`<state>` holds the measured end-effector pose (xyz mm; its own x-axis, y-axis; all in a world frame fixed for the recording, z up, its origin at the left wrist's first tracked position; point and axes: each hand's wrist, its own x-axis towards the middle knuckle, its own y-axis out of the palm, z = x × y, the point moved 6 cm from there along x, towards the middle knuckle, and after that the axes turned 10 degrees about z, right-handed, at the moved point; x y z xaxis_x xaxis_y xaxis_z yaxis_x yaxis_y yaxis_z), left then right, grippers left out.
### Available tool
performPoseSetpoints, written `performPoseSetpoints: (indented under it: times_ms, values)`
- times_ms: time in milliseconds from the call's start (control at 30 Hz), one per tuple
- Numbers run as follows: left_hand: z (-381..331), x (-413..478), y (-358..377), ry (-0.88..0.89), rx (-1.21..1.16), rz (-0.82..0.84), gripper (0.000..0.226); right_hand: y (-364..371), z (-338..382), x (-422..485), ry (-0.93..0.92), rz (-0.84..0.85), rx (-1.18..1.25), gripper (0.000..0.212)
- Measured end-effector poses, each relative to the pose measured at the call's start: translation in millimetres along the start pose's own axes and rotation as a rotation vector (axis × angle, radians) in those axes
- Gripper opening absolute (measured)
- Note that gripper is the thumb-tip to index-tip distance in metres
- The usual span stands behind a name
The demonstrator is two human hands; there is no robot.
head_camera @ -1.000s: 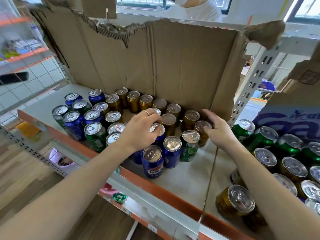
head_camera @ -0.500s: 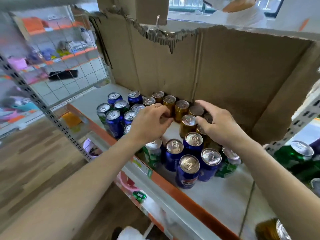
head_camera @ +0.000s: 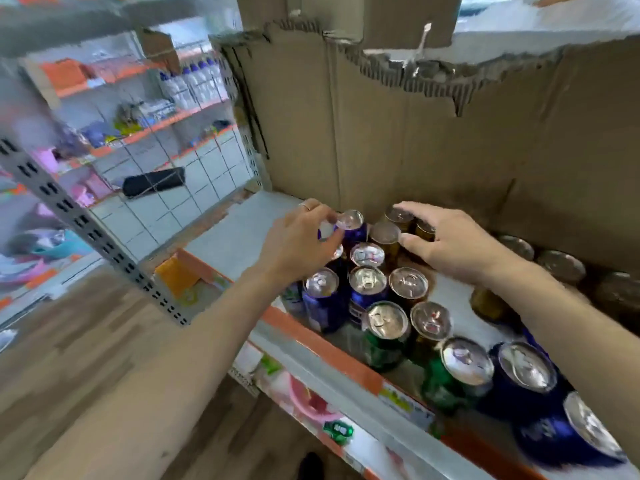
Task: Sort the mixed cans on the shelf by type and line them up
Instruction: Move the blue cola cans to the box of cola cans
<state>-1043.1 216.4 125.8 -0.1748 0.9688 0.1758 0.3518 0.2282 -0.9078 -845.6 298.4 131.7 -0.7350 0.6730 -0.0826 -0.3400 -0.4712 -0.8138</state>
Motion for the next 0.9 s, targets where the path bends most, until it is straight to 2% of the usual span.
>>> performPoseSetpoints:
  times_ms: [167,300,567,700,800,900]
  values:
    - [64.0,24.7,-9.3,0.012,-0.028,0.091,0.033,22.7,23.8,43.1,0.072,-0.023,0.054,0.052]
    - [101.3,38.8,1.7,0.054,-0.038,0.180,0.029,44.4,32.5,63.7,0.118,-0.002,0.043,0.053]
    - [111.1,53.0,28.1,0.174,-0.241,0.479,0.045,55.2,31.8,60.5,0.241,-0.069,0.072,0.049]
    - [114.3,57.1,34.8,0.168,-0.370,0.520,0.049,55.1,24.8,56.5,0.279,-0.098,0.074,0.048]
    - [119.3,59.2,44.0,0.154,-0.455,0.540,0.060,57.6,21.0,51.1,0.310,-0.103,0.087,0.048]
    - [127.0,58.4,56.4,0.054,-0.636,0.582,0.085,61.6,16.4,45.2,0.329,-0.105,0.104,0.048]
